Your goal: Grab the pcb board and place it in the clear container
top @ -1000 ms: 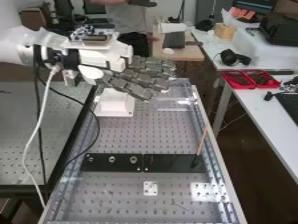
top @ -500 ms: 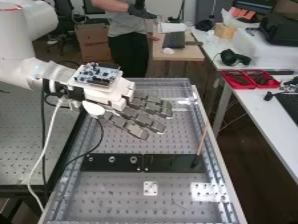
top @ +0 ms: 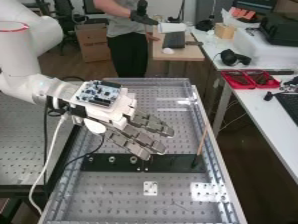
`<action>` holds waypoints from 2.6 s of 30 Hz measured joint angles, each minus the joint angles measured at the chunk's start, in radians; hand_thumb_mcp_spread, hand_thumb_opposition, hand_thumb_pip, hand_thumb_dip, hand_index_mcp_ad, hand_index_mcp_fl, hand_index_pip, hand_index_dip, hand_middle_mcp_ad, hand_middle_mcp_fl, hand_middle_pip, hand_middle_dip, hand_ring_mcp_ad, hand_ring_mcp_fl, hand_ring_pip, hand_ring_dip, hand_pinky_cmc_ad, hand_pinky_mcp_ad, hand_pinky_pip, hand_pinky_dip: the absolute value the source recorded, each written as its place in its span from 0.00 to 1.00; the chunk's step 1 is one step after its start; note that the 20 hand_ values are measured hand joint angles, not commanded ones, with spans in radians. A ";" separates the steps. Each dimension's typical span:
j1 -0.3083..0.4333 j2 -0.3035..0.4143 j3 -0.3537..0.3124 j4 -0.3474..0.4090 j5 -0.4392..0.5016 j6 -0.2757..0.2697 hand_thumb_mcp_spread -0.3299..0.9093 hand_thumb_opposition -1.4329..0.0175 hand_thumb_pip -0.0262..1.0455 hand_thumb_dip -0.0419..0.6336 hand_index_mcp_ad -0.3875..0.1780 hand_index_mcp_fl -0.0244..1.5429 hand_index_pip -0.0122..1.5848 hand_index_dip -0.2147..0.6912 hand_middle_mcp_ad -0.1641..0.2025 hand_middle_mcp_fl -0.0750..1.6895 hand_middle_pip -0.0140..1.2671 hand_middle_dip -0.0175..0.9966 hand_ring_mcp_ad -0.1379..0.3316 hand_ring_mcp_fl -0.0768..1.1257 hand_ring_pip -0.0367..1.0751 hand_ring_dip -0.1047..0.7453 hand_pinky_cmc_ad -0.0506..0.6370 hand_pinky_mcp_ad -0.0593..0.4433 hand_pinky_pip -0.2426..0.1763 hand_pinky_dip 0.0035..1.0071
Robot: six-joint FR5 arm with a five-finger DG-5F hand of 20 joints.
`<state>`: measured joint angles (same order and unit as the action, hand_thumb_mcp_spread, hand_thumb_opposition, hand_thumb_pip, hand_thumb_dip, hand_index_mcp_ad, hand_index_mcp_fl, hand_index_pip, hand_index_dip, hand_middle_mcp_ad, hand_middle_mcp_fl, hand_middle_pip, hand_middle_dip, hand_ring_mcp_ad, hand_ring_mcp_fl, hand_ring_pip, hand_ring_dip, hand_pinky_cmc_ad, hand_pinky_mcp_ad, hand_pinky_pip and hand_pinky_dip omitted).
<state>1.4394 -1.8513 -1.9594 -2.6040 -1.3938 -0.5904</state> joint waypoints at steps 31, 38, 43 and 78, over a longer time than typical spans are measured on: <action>-0.066 -0.192 0.112 0.080 -0.124 -0.084 0.84 0.41 0.40 0.37 0.35 0.38 0.81 0.54 0.41 0.04 0.12 0.13 0.66 0.08 0.11 0.10 0.49 0.38 0.37 0.18; -0.078 -0.210 0.137 0.069 -0.169 -0.134 0.84 0.40 0.40 0.37 0.35 0.39 0.79 0.54 0.41 0.04 0.12 0.14 0.65 0.08 0.11 0.10 0.49 0.38 0.37 0.18; -0.080 -0.211 0.145 0.063 -0.187 -0.144 0.83 0.40 0.35 0.37 0.32 0.34 0.71 0.53 0.41 0.04 0.12 0.14 0.65 0.09 0.11 0.10 0.49 0.38 0.37 0.18; -0.100 -0.261 0.182 0.035 -0.240 -0.162 0.81 0.40 0.37 0.37 0.29 0.37 0.72 0.51 0.36 0.06 0.12 0.14 0.63 0.09 0.11 0.10 0.50 0.39 0.37 0.18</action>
<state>1.3396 -2.1127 -1.7772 -2.5689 -1.6342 -0.7522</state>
